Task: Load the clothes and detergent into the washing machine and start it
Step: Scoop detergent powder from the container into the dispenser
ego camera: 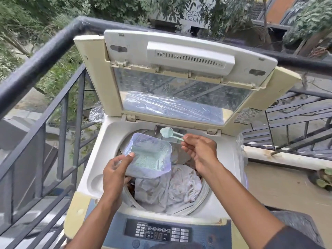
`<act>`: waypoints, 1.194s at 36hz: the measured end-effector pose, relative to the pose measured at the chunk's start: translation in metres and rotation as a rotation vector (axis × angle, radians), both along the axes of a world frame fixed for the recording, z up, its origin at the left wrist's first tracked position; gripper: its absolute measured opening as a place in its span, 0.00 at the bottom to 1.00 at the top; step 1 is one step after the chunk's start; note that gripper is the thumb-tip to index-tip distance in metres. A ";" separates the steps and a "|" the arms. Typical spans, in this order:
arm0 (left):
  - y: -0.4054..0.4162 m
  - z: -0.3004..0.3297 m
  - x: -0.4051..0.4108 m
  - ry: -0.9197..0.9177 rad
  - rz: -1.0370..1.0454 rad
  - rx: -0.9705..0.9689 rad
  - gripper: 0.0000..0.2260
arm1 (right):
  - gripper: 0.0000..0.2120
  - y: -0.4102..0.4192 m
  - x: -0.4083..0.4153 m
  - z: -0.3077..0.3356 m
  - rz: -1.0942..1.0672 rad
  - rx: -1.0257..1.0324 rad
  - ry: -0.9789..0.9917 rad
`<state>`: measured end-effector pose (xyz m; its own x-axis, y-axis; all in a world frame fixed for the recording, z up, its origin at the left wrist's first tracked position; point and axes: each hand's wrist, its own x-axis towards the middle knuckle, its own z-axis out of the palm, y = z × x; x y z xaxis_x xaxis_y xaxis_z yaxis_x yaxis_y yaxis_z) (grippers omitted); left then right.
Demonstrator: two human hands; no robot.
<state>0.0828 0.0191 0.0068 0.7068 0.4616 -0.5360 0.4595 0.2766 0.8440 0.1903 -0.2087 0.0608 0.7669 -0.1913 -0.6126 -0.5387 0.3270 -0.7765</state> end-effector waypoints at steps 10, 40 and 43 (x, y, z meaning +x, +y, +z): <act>0.003 -0.011 0.005 0.042 -0.033 0.049 0.39 | 0.02 0.023 0.028 -0.021 0.042 -0.303 -0.041; 0.003 -0.028 0.001 0.039 -0.018 0.041 0.39 | 0.03 0.028 0.022 -0.042 0.281 -0.837 -0.434; 0.003 -0.028 0.001 0.034 -0.018 0.038 0.39 | 0.04 0.022 0.023 -0.047 0.276 -0.860 -0.437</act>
<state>0.0840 0.0223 -0.0215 0.6965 0.4699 -0.5423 0.4928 0.2361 0.8375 0.2131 -0.1869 0.0136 0.9758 -0.2185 -0.0037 -0.1221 -0.5314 -0.8383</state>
